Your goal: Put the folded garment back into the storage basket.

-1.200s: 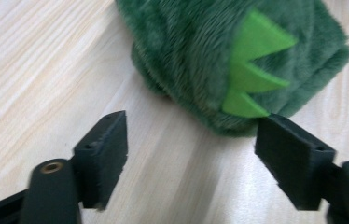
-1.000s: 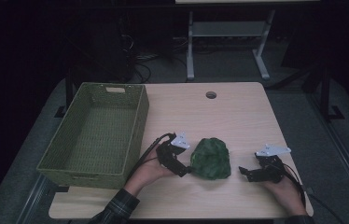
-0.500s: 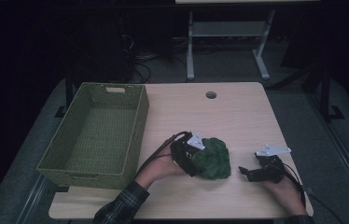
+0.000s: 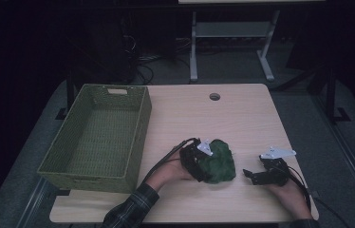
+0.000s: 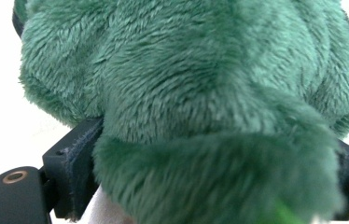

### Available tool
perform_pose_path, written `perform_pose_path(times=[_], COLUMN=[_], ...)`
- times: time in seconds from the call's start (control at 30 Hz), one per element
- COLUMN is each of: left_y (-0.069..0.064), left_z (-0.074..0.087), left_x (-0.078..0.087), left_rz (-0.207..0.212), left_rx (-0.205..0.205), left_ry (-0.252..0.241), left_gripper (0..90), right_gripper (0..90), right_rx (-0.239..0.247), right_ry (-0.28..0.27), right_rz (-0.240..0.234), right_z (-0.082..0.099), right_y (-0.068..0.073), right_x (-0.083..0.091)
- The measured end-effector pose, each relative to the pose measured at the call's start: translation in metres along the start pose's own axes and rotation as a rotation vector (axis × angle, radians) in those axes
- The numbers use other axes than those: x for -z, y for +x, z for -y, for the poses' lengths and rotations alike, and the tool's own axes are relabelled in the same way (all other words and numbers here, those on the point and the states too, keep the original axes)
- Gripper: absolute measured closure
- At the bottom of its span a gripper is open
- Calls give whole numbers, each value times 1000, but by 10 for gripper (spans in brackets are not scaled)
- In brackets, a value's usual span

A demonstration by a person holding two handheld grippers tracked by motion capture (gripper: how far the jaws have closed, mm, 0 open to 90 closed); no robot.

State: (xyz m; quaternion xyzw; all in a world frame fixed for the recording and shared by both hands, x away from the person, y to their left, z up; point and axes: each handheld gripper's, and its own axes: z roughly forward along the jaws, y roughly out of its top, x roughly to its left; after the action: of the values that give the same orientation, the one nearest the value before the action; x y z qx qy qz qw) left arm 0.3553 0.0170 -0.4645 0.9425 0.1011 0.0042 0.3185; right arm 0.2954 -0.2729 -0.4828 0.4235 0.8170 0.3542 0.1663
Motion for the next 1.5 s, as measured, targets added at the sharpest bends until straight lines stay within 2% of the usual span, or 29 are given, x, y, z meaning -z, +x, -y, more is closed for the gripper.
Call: perform_pose_path(times=[0.07,0.2,0.3,0.47,0.6,0.73,0.93,1.13,1.27,1.5], left_y=[1,-4,-4,-5,-4,0,4,3,3,2], left_z=[0,-2,-3,-5,-5,-3,-5,-10,-14,-21], left_x=[0,0,2,5,6,7,12,26,39,66], left_rz=[1,-38,-45,-39,-20,10,41,41,39,14], left_rx=[-3,-35,-34,-37,-15,23,51,74,107,115], left_ry=[0,27,26,17,15,1,15,21,-6,-16], left_gripper=[124,166,276,535,645,664,663,663,662,662], right_gripper=[103,103,103,103,103,103,99,97,89,82], right_rx=[0,0,0,0,0,0,-1,-2,-10,-11], right_ry=[0,0,0,0,0,0,0,1,2,2], right_rz=[0,0,0,0,0,0,1,2,4,5], right_z=[0,0,0,0,0,0,0,0,0,0], right_y=[0,0,0,0,0,0,0,0,0,0], right_x=[0,0,0,0,0,0,0,0,0,-1])
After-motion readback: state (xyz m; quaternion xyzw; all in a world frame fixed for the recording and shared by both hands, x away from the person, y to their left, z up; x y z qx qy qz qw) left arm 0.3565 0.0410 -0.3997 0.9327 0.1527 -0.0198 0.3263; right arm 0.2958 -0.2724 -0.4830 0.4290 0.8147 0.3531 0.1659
